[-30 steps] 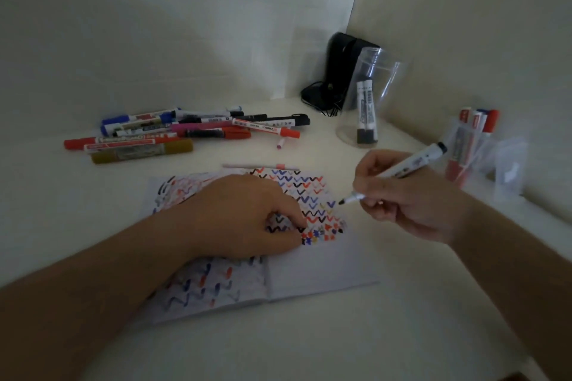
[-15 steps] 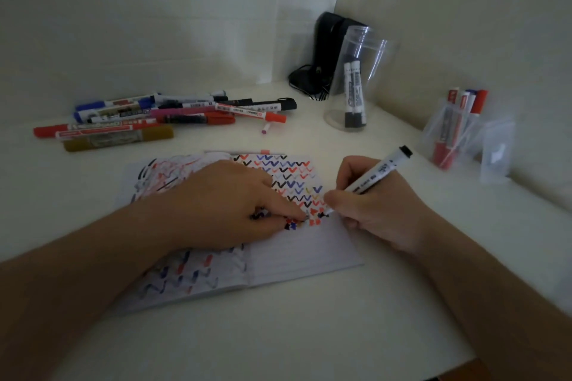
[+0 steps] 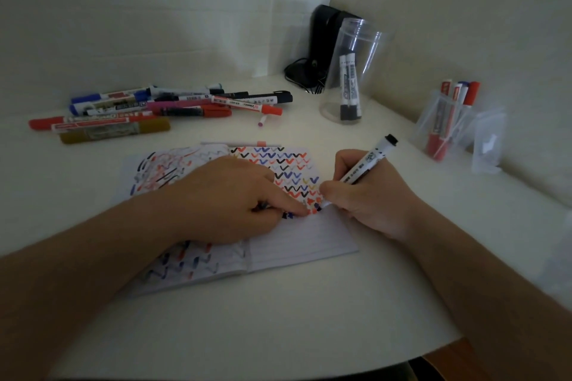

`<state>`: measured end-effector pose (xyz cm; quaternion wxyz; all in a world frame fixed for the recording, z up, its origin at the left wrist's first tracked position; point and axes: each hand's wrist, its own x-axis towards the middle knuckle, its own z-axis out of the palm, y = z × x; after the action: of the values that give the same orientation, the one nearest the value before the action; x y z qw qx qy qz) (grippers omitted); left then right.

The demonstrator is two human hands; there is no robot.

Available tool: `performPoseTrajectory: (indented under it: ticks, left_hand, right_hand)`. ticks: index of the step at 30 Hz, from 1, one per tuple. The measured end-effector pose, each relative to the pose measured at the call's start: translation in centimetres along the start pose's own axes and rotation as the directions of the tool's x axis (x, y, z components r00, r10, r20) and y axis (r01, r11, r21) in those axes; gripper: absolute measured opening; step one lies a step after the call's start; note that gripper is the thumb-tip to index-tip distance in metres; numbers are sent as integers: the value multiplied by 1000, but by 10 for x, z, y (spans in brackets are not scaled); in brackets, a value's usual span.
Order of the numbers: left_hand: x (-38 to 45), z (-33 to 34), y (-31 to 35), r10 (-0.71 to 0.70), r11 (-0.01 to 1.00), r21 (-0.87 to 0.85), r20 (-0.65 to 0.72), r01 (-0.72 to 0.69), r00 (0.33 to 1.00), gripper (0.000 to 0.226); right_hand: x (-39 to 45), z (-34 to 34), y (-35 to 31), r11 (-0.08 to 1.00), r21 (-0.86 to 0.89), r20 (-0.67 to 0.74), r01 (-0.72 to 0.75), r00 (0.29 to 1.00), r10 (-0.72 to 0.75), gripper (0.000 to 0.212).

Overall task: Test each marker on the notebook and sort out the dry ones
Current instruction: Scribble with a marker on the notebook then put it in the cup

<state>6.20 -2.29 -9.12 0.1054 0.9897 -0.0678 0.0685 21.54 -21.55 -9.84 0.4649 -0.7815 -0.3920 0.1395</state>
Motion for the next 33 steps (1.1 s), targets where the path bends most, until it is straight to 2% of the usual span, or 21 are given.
performPoseTrajectory:
  ticks: [3,8,12,18,24,28,33]
  left_hand:
    - [-1,0,1,-10,1000,-13,0,10,1000,42]
    - [0,0,1,-10,1000,-10,-12,10,1000,42]
    - [-1,0,1,-6,1000,-14,-10,6,1000,42]
    - [-2,1,1,2,1000,-21,-30,-2,1000,42]
    - [-1,1,0,4,1000,-28,-30,-5,1000,41]
    - [-1,3,-1,3,1000,-25,-31,-4,1000,42]
    - [-2,2,-1,6,1000,-28,-30,-6,1000,41]
  right_hand:
    - [0,1,-1,998,-60,-8,10,1000,-10,39]
    - [0,-1,-1,1000,-20,-13,8,1000,-9,39]
    - [-1,0,-2,998,-66,8,14,1000,-14,39]
    - [0,-1,-1,1000,12,-21,-6,1000,6,38]
    - [-1,0,-4,999,-27,31,-18,999,19,39]
    - [1,0,-2,999,31,-18,-30,999,30,38]
    - [1,0,-3,999,-35,45,-18,999,19,37]
